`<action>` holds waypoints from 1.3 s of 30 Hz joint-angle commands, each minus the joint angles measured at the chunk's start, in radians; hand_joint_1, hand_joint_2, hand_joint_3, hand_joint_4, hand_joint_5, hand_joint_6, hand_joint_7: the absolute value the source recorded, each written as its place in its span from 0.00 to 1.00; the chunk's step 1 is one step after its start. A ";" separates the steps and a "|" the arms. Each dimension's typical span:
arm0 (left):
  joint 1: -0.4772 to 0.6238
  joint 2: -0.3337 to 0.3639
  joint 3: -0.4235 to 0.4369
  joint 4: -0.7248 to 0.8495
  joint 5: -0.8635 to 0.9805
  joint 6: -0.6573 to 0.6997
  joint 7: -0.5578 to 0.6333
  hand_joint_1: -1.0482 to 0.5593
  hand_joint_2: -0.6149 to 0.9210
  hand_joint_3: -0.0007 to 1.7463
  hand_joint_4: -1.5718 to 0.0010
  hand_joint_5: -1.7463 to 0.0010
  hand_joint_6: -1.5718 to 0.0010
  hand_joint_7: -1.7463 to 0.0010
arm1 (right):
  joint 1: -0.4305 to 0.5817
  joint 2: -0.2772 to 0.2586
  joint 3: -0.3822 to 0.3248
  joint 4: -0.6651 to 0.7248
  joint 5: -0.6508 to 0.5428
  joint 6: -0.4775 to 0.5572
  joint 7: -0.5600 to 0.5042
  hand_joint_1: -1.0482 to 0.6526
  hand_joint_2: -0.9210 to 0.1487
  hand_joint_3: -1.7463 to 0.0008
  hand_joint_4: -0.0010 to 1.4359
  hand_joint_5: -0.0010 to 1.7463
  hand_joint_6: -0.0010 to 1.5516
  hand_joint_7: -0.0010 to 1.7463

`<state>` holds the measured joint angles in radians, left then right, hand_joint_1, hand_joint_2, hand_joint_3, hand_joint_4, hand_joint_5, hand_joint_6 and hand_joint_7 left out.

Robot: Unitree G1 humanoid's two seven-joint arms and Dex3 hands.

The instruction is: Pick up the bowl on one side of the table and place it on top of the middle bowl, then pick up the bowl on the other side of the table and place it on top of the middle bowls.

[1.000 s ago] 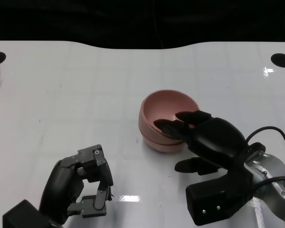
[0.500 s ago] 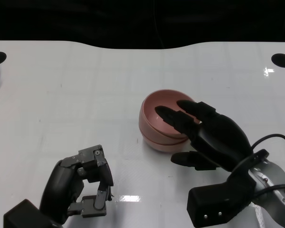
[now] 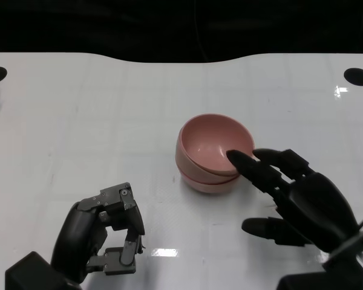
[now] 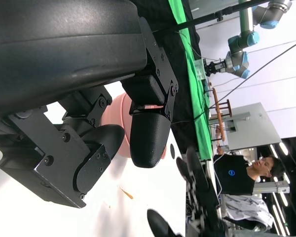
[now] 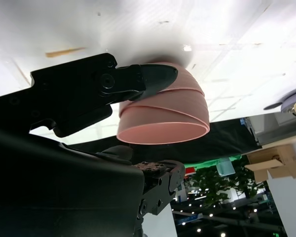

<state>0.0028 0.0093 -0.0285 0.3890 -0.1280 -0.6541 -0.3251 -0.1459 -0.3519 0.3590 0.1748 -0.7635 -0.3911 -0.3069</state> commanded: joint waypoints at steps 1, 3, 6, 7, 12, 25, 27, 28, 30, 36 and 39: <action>-0.008 0.010 0.014 0.012 -0.003 -0.015 0.004 0.65 0.62 0.87 0.40 0.00 0.45 0.10 | 0.056 -0.020 -0.034 -0.034 0.036 -0.048 -0.035 0.30 0.00 0.90 0.09 0.35 0.21 0.07; -0.007 0.011 0.013 0.009 -0.003 -0.011 0.003 0.65 0.62 0.87 0.40 0.00 0.45 0.10 | 0.082 -0.012 -0.052 -0.033 0.070 -0.091 -0.052 0.33 0.00 0.92 0.14 0.37 0.28 0.09; -0.007 0.011 0.013 0.006 -0.003 -0.006 0.003 0.65 0.62 0.86 0.40 0.00 0.45 0.10 | 0.126 0.012 -0.080 -0.039 0.130 -0.148 -0.073 0.39 0.00 0.95 0.23 0.42 0.37 0.12; -0.007 0.011 0.014 0.006 -0.003 -0.004 0.004 0.65 0.62 0.86 0.40 0.00 0.45 0.10 | 0.140 0.016 -0.088 -0.041 0.143 -0.170 -0.084 0.42 0.00 0.95 0.25 0.45 0.40 0.13; -0.009 0.011 0.016 0.011 0.000 -0.012 0.006 0.65 0.61 0.88 0.40 0.00 0.45 0.10 | 0.187 0.023 -0.136 -0.027 0.181 -0.289 -0.139 0.54 0.02 0.89 0.47 0.65 0.61 0.23; -0.012 0.033 0.028 0.023 -0.016 -0.016 -0.020 0.65 0.62 0.87 0.40 0.00 0.46 0.10 | 0.196 0.069 -0.184 0.162 0.301 -0.522 -0.146 0.70 0.69 0.10 0.64 0.92 0.62 0.67; -0.013 0.034 0.029 0.025 -0.033 -0.010 -0.036 0.66 0.62 0.87 0.40 0.00 0.46 0.10 | 0.193 0.076 -0.185 0.190 0.352 -0.542 -0.112 0.70 0.70 0.07 0.62 0.93 0.60 0.72; -0.014 0.034 0.031 0.026 -0.041 -0.007 -0.043 0.65 0.62 0.88 0.41 0.00 0.46 0.10 | 0.192 0.080 -0.187 0.198 0.368 -0.547 -0.098 0.69 0.71 0.06 0.61 0.94 0.59 0.73; -0.021 0.033 0.034 0.039 -0.054 -0.018 -0.054 0.65 0.62 0.88 0.41 0.00 0.47 0.11 | 0.185 0.090 -0.191 0.215 0.397 -0.560 -0.071 0.68 0.72 0.06 0.61 0.94 0.58 0.74; -0.047 0.033 0.046 0.102 -0.074 -0.063 -0.098 0.63 0.61 0.86 0.44 0.01 0.47 0.14 | 0.176 0.114 -0.215 0.243 0.406 -0.574 -0.035 0.69 0.73 0.08 0.62 0.93 0.58 0.74; -0.050 0.031 0.048 0.111 -0.080 -0.059 -0.107 0.62 0.59 0.87 0.44 0.02 0.47 0.13 | 0.168 0.120 -0.227 0.261 0.395 -0.595 -0.035 0.69 0.74 0.09 0.62 0.92 0.59 0.73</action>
<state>-0.0431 0.0291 0.0080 0.4891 -0.1983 -0.7027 -0.4216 0.0300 -0.2294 0.1540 0.4229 -0.3767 -0.9661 -0.3432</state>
